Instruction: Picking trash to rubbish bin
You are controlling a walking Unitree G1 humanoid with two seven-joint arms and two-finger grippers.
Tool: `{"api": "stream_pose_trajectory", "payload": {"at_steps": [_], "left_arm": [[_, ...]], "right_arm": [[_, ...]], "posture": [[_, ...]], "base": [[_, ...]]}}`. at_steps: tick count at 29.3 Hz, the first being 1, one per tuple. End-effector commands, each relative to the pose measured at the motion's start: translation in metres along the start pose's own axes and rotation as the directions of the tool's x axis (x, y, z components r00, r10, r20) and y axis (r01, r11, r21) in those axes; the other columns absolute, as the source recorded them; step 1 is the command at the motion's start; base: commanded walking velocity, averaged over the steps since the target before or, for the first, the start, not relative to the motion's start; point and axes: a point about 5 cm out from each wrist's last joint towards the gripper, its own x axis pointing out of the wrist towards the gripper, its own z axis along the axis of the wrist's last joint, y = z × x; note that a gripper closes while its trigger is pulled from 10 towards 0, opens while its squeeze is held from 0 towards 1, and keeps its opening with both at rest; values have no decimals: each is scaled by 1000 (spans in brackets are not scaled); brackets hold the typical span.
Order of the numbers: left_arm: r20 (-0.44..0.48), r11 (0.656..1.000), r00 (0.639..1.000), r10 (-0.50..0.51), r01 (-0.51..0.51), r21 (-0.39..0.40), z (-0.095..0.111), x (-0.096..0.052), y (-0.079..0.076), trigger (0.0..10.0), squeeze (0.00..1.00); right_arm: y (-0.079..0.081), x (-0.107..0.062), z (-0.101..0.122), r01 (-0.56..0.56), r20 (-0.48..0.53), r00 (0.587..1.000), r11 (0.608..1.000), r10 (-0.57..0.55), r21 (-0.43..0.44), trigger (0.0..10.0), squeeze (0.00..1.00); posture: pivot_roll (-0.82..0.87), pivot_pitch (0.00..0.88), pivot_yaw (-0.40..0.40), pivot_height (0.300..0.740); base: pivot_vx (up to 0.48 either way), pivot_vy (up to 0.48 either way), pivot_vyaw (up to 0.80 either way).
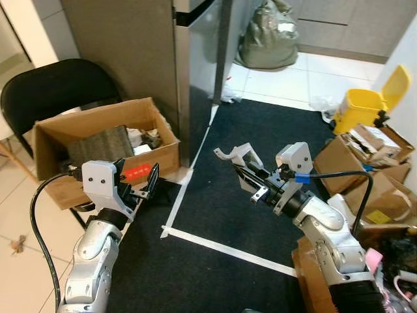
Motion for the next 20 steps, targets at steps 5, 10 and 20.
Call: {"api": "stream_pose_trajectory", "payload": {"at_steps": [5,10,20], "left_arm": [[-25,999,999,-40,41,13,2,1,-1,10000,0],[-30,999,999,-45,45,14,2,2,0,10000,0],[-55,998,997,-56,56,3,-7,2,5,10000,0]], "right_arm": [[2,0,1,-13,7,1000,1000,13,-8,10000,0],[2,0,1,-13,8,1000,1000,13,-5,10000,0],[2,0,2,-15,11,1000,1000,15,0,10000,0]], "posture": [[41,0,-6,740],[42,0,-4,740],[42,0,-4,740]], "base": [[0,0,712],[0,0,716],[0,0,716]]}}
